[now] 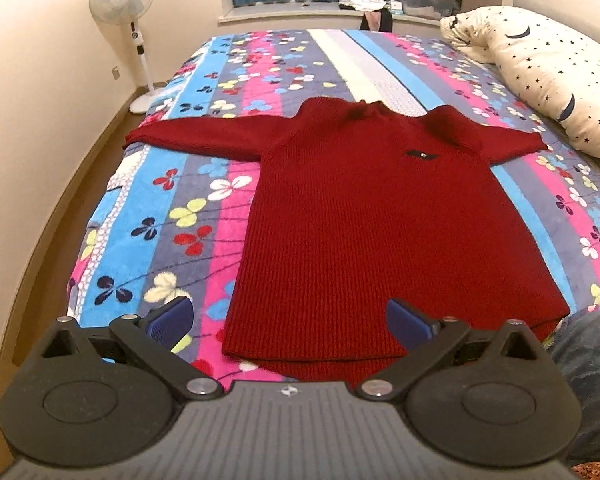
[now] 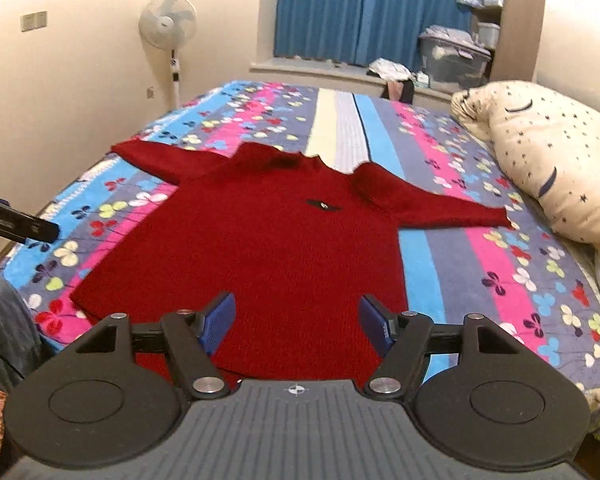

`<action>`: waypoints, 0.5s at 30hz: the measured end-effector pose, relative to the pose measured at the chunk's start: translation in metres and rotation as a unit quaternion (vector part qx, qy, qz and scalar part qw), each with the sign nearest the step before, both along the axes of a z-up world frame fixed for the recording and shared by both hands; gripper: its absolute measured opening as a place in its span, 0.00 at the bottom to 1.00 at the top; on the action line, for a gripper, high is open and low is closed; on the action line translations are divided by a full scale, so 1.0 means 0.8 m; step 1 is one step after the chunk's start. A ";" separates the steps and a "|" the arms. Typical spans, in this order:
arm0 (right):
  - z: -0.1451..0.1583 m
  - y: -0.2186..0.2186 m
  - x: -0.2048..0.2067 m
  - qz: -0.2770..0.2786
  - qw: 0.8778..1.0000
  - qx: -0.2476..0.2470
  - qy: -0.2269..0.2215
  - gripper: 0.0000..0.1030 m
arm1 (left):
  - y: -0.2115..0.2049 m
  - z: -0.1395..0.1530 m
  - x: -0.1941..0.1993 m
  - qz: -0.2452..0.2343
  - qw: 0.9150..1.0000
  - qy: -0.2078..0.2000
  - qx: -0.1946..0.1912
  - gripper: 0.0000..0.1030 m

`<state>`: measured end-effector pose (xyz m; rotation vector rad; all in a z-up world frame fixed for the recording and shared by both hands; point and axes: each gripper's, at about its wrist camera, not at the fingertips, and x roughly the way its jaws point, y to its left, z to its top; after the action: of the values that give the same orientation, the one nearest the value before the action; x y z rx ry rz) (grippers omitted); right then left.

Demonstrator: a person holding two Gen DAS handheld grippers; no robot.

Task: Fold small clothes
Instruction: 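Release the hem with both tools and lift them away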

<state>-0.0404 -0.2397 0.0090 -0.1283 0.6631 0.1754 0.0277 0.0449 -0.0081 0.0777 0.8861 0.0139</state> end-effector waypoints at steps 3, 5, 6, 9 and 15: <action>0.002 0.012 0.006 0.013 1.000 -0.001 -0.003 0.70 | 0.002 -0.005 0.007 0.007 1.000 0.006 0.001 1.00; 0.000 0.021 0.014 0.025 1.000 -0.002 0.000 0.70 | 0.006 -0.009 0.015 0.011 1.000 0.012 0.000 1.00; -0.001 0.026 0.019 0.028 1.000 -0.002 0.002 0.70 | 0.009 -0.012 0.021 0.015 1.000 0.016 -0.002 1.00; -0.008 0.036 0.040 0.032 0.999 -0.001 0.011 0.70 | 0.023 -0.020 0.045 0.032 0.999 0.028 -0.009 1.00; -0.030 0.050 0.096 0.018 0.999 0.002 0.035 0.70 | 0.061 -0.040 0.116 0.091 0.995 0.040 0.021 1.00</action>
<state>0.0367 -0.1995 -0.0150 -0.1313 0.7308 0.2172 0.1206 0.0939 -0.0403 0.0360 0.9710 0.2002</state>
